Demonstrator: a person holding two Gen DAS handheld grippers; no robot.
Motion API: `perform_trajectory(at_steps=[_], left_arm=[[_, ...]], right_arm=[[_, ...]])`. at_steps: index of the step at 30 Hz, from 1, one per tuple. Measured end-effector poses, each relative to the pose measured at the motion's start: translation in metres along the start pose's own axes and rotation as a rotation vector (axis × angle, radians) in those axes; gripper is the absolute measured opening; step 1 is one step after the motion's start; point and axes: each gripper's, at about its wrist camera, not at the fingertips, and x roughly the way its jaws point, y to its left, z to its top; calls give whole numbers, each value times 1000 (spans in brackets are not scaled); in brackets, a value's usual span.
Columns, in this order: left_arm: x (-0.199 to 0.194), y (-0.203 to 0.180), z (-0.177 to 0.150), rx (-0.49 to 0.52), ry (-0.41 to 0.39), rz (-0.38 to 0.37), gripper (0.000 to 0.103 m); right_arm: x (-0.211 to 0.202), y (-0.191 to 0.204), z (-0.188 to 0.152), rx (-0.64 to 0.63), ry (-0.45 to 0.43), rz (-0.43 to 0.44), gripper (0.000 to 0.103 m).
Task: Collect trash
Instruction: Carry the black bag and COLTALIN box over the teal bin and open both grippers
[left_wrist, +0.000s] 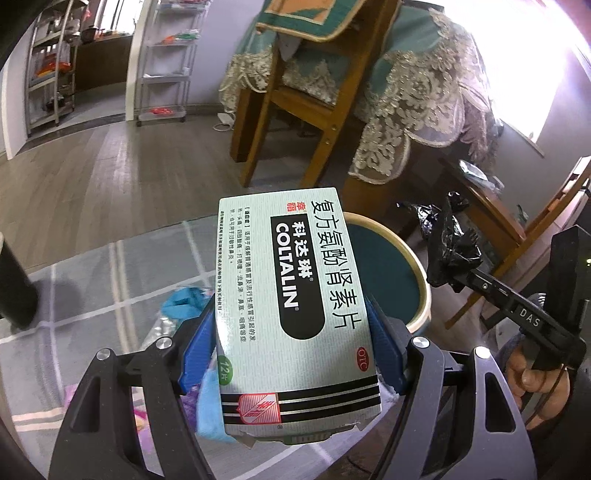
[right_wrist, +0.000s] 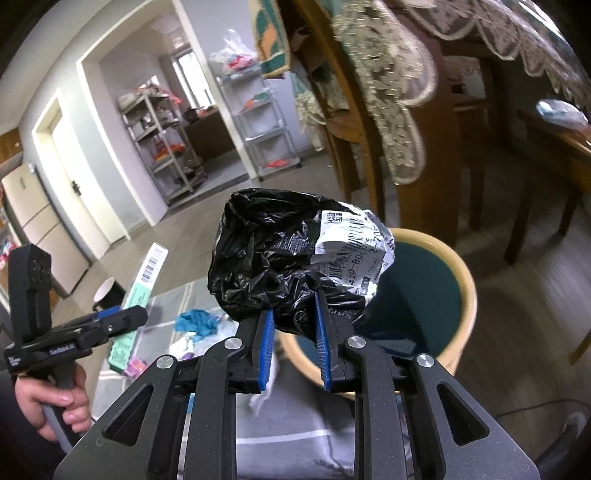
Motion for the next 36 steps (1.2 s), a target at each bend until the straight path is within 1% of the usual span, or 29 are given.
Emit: perform_trajectory(at_steps=[9,14,17,21,26,30,35,36], left_arm=[[36,-40,13,40,28,-77,72],[69,-66,23,67,68,-103,72],[87,-71,28,51,87,-98,72],[112,-72,40,2,105,-88,72],[138,-80,50,8,135,-87,73],[160,-82,53,-2,174,-78,74],[170,-83,48,2,204,-77,75],[170,-81,48,-2,204,-78,75]], right_arm=[[-7,-36,-4,89,10,-50,22],[0,-44,-8,102,53,-76,22],[9,-49,-10,106,79,-91,22],[20,-53,-14,103,116,-110,22],[29,-52,-17,81,152,-114,22],[37,-57,-19,97,174,-114,22],[46,-62,-24,114,207,-121,26],[47,-62,-24,117,213,-123,29]])
